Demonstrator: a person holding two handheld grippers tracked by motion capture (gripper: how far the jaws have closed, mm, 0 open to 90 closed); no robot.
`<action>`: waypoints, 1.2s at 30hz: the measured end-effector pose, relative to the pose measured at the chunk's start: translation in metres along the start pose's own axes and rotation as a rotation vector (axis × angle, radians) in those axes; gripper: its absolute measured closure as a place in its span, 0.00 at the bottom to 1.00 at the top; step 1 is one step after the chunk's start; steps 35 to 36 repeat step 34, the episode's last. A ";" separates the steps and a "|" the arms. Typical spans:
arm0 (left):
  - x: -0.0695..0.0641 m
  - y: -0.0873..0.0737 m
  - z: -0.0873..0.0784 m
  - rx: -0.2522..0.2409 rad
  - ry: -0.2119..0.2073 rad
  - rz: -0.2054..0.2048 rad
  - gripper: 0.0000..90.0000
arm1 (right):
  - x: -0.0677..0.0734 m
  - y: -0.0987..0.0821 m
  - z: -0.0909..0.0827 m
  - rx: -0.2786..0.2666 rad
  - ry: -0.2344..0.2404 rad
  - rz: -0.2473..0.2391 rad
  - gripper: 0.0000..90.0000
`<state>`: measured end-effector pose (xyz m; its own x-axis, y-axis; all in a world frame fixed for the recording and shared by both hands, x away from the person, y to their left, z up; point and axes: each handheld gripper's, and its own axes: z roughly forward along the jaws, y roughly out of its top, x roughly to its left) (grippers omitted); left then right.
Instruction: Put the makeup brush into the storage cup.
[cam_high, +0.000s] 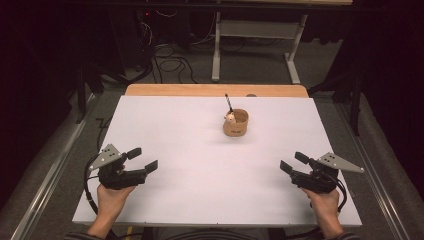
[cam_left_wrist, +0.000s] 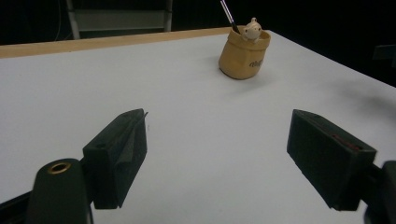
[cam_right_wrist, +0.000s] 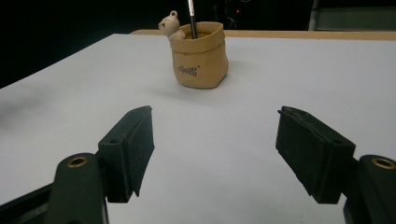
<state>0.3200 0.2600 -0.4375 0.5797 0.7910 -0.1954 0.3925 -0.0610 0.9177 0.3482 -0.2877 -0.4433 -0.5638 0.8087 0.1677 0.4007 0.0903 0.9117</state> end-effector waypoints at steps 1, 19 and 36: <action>0.000 0.000 0.000 0.000 0.000 -0.001 0.23 | 0.000 -0.001 0.000 0.002 -0.001 -0.001 0.33; 0.003 -0.002 0.001 0.019 0.002 -0.008 0.23 | -0.001 -0.003 -0.003 -0.015 -0.011 0.018 0.32; 0.004 -0.003 0.001 0.029 0.000 -0.006 0.23 | -0.003 -0.004 -0.006 -0.014 -0.021 0.017 0.31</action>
